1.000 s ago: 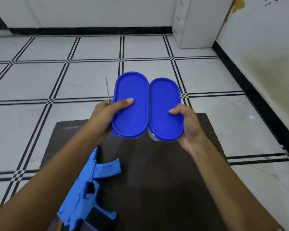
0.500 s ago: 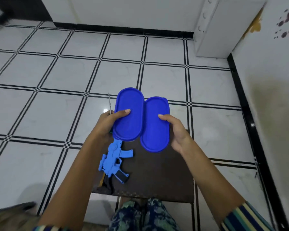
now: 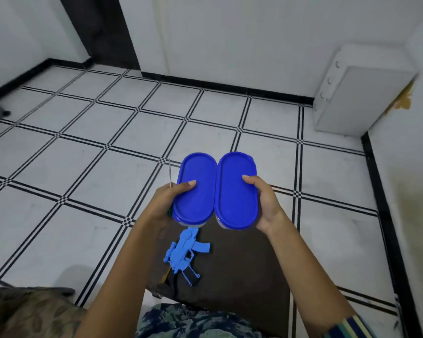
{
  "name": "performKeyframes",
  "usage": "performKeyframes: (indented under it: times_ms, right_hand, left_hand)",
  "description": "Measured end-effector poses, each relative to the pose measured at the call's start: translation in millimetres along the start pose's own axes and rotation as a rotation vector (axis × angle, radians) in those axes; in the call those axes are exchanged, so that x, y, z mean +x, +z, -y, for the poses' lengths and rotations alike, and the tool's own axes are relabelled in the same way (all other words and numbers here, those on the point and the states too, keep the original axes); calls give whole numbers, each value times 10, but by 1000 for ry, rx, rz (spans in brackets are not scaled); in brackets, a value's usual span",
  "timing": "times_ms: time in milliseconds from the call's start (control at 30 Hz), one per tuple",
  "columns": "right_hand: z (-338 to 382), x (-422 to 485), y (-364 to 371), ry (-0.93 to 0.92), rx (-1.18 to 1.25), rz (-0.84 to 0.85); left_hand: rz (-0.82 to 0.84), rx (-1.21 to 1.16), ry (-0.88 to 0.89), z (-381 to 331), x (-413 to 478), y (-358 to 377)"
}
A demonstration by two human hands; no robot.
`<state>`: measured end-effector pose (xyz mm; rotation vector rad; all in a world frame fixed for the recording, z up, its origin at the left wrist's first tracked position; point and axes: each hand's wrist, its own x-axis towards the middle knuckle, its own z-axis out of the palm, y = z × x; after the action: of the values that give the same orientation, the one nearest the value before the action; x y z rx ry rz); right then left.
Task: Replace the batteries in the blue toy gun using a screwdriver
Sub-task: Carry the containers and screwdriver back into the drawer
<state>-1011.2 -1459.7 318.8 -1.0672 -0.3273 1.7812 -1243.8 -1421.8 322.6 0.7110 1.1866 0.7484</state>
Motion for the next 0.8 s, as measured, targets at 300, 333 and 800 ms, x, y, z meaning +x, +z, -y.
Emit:
performKeyframes:
  times_ms: [300, 333, 800]
  right_hand:
    - [-119, 381, 484, 57, -49, 62]
    - [-146, 426, 563, 56, -45, 61]
    - [-979, 1424, 2356, -51, 50, -200]
  left_hand:
    - [-1, 8, 39, -275, 71, -594]
    - [4, 10, 42, -304, 112, -674]
    - [124, -21, -8, -1219, 864, -2894]
